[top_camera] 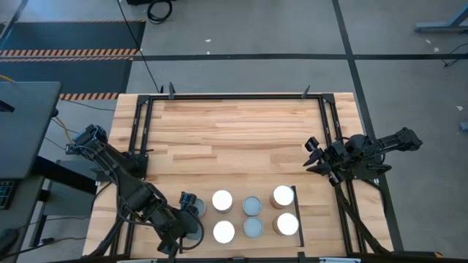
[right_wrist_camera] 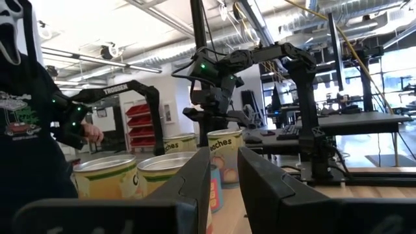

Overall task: Pick and place cans onto a shelf
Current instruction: Adjust the small canned orange and carrot on the shelf

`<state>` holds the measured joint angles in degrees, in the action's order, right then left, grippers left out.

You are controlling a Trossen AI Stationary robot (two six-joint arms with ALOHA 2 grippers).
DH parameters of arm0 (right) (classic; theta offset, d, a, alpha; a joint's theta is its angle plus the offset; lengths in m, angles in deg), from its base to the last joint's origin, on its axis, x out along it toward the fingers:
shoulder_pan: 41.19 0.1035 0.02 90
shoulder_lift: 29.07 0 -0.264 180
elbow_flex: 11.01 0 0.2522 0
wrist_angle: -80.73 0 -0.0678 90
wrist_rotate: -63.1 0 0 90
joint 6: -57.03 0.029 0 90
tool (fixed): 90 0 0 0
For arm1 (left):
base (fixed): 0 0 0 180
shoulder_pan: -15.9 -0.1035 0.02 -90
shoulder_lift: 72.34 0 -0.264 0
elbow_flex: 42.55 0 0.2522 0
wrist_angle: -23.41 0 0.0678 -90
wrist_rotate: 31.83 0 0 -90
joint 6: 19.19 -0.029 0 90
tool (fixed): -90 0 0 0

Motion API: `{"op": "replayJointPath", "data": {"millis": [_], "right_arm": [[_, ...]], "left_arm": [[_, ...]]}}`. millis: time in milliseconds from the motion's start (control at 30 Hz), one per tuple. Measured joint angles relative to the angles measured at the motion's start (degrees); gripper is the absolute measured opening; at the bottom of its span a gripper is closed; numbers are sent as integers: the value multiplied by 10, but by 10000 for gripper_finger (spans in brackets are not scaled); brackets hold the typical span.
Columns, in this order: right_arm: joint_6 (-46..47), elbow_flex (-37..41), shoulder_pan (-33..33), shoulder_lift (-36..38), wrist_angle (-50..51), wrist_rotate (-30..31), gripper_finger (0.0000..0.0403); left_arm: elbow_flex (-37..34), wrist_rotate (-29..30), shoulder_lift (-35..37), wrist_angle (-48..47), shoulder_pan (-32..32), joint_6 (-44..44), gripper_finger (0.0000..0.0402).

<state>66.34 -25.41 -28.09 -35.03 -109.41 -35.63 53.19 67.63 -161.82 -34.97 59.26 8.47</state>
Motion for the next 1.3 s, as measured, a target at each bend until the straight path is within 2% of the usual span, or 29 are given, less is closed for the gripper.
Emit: {"op": "replayJointPath", "data": {"millis": [1300], "right_arm": [[-44, 0, 0, 0, 8, 0, 84]], "left_arm": [[3, -2, -20, 28, -2, -2, 36]]}}
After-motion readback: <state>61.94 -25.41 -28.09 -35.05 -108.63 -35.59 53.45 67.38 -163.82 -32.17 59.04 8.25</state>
